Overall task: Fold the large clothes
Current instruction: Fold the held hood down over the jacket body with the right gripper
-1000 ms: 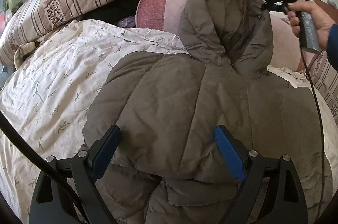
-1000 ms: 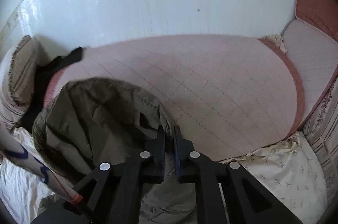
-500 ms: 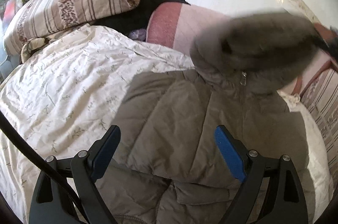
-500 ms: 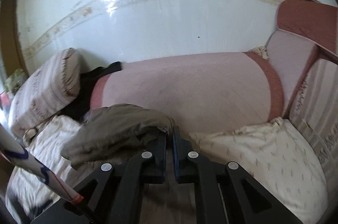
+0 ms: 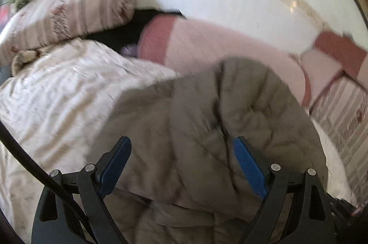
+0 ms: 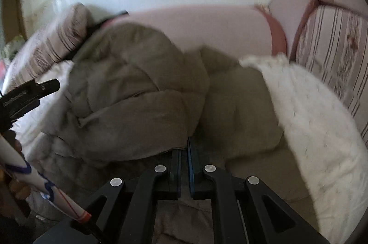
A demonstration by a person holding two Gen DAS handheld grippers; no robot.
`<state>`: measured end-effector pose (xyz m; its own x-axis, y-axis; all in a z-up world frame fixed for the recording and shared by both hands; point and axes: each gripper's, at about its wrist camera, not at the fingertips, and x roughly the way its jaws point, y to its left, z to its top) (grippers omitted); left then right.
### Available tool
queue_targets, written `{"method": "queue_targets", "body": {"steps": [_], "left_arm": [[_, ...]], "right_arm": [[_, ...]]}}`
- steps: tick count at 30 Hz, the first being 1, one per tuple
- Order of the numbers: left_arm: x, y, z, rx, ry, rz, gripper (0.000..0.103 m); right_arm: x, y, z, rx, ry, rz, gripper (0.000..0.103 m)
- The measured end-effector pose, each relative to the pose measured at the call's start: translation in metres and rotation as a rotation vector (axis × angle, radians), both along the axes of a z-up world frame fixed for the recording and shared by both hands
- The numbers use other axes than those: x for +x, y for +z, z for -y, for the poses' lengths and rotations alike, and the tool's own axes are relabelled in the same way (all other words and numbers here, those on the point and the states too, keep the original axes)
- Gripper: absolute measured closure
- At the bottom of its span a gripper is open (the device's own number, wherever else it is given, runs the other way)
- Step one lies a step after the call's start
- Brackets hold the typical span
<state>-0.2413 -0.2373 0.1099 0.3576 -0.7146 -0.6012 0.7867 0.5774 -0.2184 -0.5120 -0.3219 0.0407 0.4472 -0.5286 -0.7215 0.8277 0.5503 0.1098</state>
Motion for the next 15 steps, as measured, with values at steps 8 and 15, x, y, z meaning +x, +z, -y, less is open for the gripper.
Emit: {"method": "queue_targets", "body": {"steps": [8,15], "left_arm": [[-0.005,-0.051,0.037,0.274,-0.018,0.021,0.010],[-0.004,-0.053,0.036,0.268,-0.014,0.023,0.009]], "right_arm": [[-0.011,-0.013,0.013,0.068,-0.020,-0.038,0.102],[-0.016,0.068,0.010,-0.137,-0.028,0.136,0.091]]}}
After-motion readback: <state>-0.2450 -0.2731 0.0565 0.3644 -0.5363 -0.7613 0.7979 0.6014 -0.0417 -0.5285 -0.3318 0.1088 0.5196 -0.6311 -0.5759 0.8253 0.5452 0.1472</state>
